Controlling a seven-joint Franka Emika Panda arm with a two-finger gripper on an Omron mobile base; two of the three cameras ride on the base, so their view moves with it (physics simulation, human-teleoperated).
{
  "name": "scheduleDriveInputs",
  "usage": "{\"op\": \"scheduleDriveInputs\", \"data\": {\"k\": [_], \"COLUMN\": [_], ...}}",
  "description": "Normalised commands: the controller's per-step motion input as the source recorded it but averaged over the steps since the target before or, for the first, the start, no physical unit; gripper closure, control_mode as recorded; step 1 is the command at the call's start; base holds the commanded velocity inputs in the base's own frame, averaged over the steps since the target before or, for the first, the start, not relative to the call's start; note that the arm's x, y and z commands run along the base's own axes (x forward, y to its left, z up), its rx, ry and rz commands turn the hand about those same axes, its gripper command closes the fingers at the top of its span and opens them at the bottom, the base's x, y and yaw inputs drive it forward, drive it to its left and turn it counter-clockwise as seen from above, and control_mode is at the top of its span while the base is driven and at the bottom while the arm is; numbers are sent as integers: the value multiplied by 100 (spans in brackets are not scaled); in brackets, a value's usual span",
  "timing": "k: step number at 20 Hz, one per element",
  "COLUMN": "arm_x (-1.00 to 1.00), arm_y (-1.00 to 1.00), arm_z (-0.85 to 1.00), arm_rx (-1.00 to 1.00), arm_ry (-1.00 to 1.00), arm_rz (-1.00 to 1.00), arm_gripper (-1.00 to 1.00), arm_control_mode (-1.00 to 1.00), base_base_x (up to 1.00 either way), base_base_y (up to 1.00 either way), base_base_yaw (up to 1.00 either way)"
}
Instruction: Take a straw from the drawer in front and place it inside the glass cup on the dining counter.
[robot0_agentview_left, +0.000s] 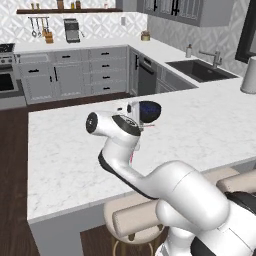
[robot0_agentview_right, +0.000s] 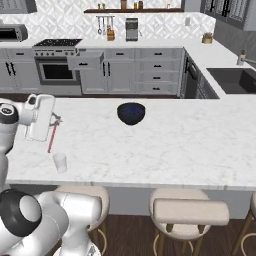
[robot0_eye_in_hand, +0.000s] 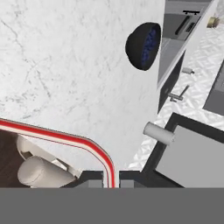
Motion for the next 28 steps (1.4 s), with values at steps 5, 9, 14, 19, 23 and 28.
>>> {"op": "scheduleDriveInputs", "data": {"k": [5, 9, 14, 19, 23, 28], "arm_x": [4, 13, 14, 6, 2, 18], "arm_y": [2, 12, 22, 20, 13, 5], "arm_z": [0, -5, -10, -30, -36, -19], "arm_rx": [-11, -4, -5, -9, -11, -8], "arm_ry": [-2, -1, -2, -6, -14, -16], "arm_rz": [0, 0, 0, 0, 0, 0], "arm_gripper": [100, 100, 100, 100, 100, 100], "arm_control_mode": [-100, -100, -100, -100, -100, -100], "base_base_x": [0, 0, 0, 0, 0, 0], "base_base_y": [0, 0, 0, 0, 0, 0], "base_base_yaw": [0, 0, 0, 0, 0, 0]}}
